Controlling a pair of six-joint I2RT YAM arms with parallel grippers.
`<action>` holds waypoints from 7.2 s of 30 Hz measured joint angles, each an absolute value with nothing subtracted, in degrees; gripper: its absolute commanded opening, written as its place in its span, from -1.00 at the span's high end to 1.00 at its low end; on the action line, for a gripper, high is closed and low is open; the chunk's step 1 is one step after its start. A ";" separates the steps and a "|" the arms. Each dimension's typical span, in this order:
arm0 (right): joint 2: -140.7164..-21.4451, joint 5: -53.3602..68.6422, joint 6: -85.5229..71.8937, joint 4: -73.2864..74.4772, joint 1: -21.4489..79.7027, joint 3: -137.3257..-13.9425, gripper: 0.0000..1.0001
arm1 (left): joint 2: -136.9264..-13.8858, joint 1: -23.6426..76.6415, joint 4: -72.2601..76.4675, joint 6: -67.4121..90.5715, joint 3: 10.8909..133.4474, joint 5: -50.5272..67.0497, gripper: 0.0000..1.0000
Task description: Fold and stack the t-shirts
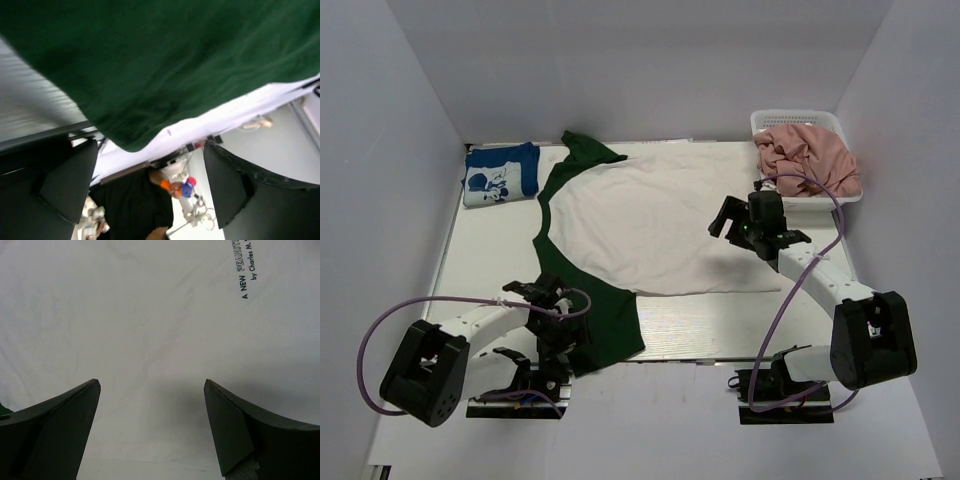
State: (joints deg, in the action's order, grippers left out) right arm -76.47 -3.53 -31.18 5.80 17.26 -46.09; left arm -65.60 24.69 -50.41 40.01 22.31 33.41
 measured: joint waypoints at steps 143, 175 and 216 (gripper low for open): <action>-113.99 -3.44 -19.22 19.35 9.04 -86.39 -0.54 | -121.36 7.53 -13.43 17.65 97.21 0.14 -0.98; -77.58 1.17 -29.95 2.37 15.38 -33.47 -0.79 | -83.13 9.39 -7.25 37.89 37.47 14.61 -0.98; -129.91 4.95 -19.18 15.73 51.55 -99.81 0.48 | -44.01 10.46 -34.52 46.35 40.05 -1.72 -0.98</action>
State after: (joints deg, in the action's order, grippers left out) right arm -129.91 4.95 -19.18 15.73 51.55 -99.81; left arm -44.01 10.46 -34.52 46.35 40.05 -1.72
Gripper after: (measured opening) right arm 0.383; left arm 0.992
